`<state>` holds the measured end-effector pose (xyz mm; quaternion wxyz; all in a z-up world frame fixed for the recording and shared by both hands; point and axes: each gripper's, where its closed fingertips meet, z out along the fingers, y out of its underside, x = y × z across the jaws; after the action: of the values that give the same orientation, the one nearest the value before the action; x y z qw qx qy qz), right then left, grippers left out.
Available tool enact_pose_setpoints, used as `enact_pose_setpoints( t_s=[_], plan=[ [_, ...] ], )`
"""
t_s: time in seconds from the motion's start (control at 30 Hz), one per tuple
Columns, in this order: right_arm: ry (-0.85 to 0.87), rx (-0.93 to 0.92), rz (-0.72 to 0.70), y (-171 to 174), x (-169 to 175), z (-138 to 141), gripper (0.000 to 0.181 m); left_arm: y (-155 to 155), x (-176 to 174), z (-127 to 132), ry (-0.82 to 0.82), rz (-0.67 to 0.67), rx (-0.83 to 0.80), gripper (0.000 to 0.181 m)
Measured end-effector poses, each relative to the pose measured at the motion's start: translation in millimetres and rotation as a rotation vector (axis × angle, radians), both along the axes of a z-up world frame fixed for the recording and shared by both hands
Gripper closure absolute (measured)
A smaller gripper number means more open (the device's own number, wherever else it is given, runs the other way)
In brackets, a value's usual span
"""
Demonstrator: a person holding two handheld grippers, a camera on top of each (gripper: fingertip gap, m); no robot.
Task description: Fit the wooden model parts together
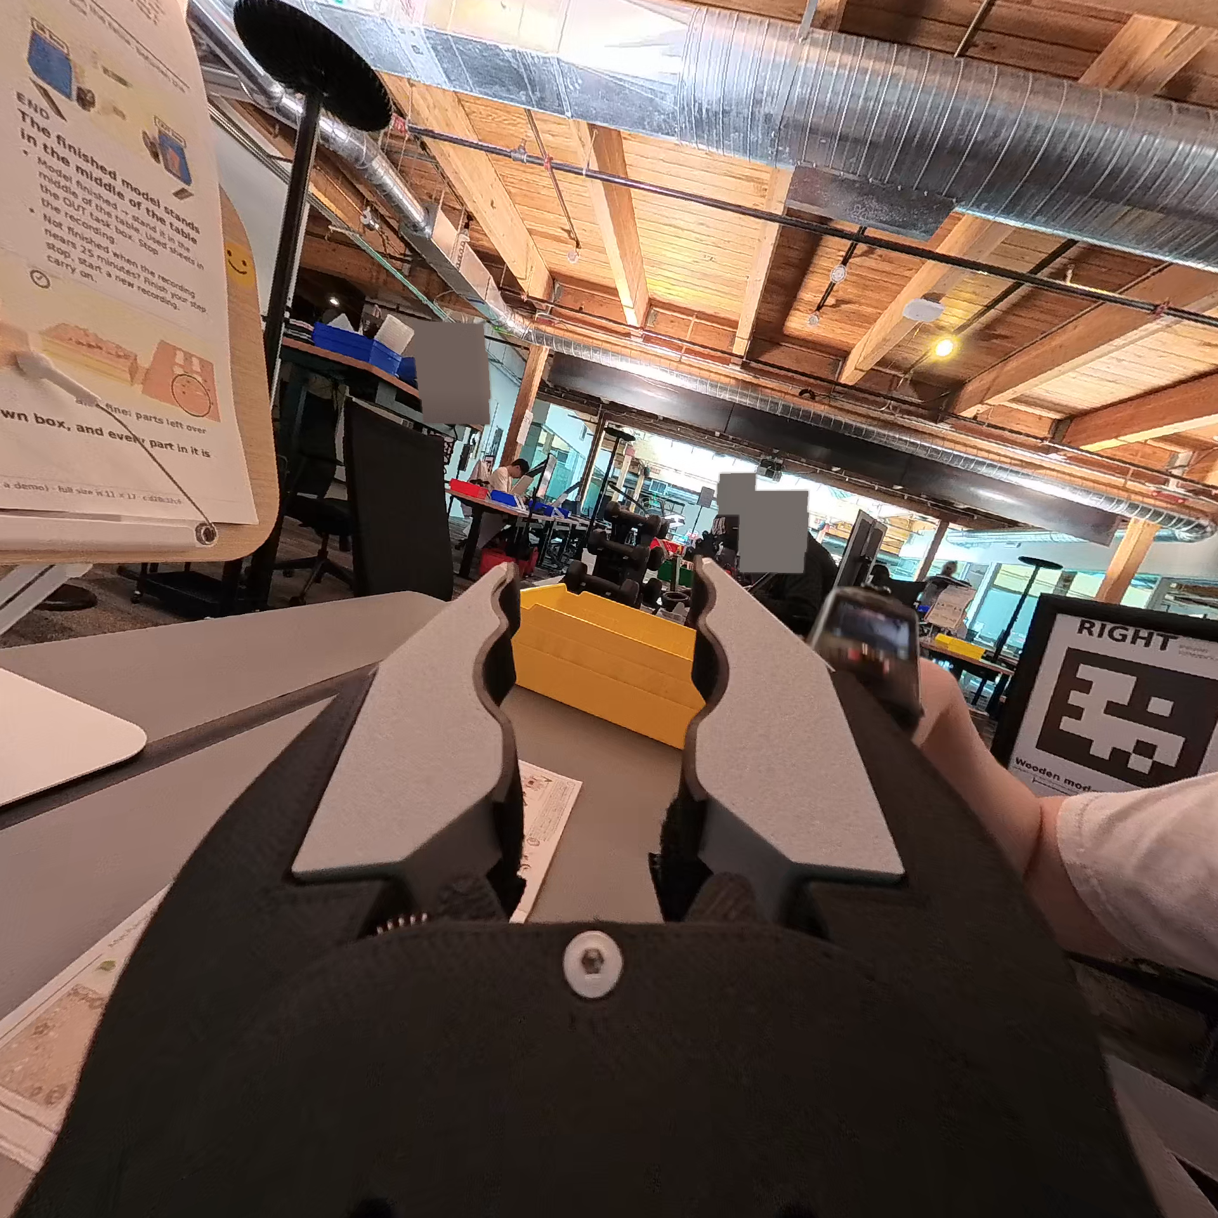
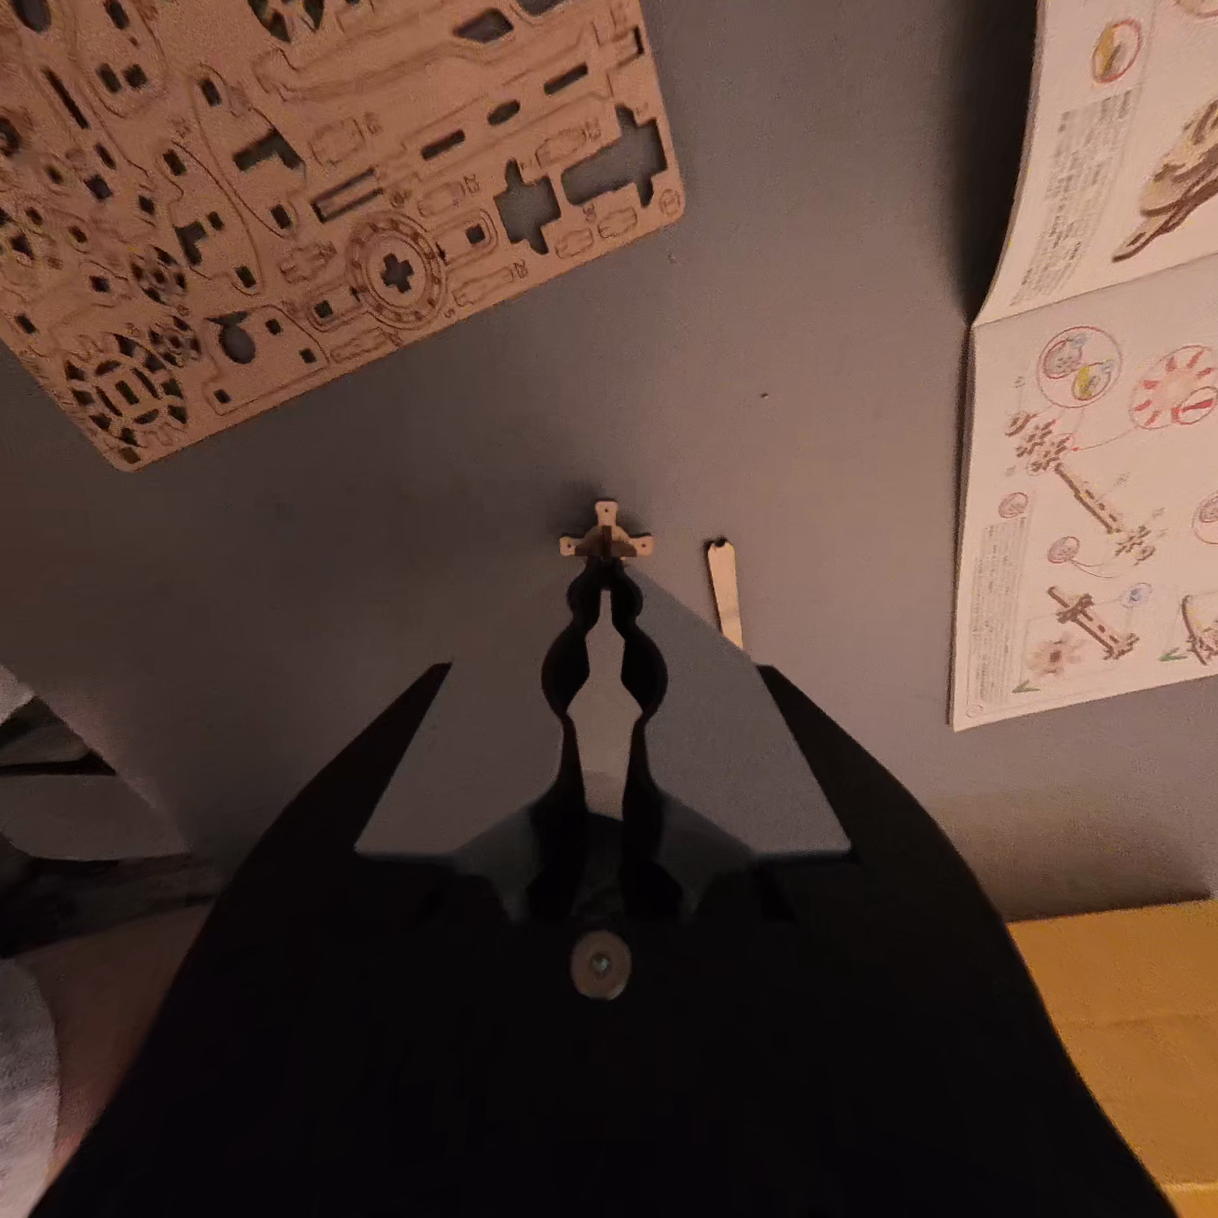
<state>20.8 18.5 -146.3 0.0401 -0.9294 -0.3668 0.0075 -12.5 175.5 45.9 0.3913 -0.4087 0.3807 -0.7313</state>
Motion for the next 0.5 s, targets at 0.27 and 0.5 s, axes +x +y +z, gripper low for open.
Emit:
enact_pose_setpoints(
  t_s=[0.27,0.5],
  plan=[
    [0.641,0.268,-0.098,19,-31,103,0.180,0,2,-4,0.013,-0.018,-0.018,0.132],
    [0.911,0.383,-0.149,20,-27,155,0.180,-9,5,-9,0.034,-0.043,0.004,0.133]
  ],
)
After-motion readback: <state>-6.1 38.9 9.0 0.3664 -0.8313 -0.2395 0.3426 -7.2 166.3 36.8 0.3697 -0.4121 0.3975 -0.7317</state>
